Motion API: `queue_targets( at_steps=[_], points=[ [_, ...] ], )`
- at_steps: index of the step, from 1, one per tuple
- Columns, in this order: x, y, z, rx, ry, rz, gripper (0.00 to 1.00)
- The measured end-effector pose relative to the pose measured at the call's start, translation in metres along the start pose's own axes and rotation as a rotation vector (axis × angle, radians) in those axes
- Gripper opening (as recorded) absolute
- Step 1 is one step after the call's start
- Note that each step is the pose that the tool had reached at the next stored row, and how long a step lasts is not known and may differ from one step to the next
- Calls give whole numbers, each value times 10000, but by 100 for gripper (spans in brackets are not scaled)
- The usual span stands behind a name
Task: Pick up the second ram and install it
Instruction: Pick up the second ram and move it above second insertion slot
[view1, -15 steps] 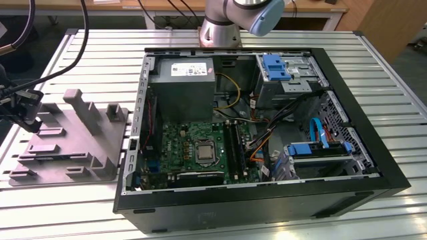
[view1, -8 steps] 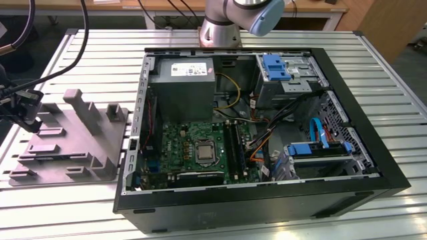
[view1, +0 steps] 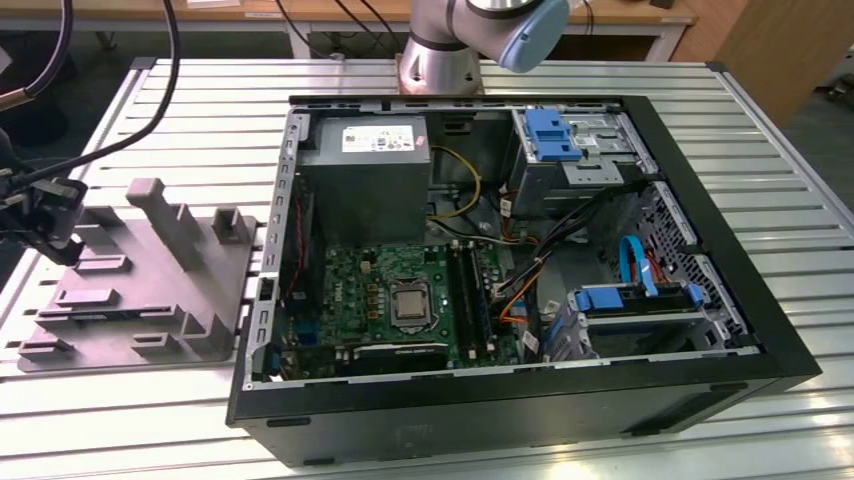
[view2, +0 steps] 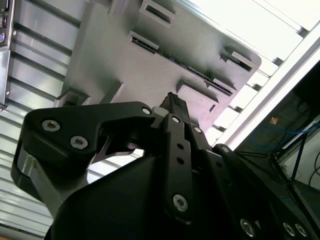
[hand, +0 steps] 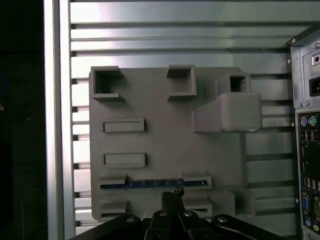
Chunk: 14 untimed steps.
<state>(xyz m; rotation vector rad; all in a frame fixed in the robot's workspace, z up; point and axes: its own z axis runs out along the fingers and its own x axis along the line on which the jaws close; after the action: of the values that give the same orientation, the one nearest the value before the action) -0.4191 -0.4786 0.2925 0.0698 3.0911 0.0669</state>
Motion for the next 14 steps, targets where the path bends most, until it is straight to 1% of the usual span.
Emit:
queue_targets(
  at_steps=[6, 14],
  points=[
    [0, 0, 3, -38, 34, -773, 10],
    [0, 0, 8, -105, 96, -2177, 10]
  ],
)
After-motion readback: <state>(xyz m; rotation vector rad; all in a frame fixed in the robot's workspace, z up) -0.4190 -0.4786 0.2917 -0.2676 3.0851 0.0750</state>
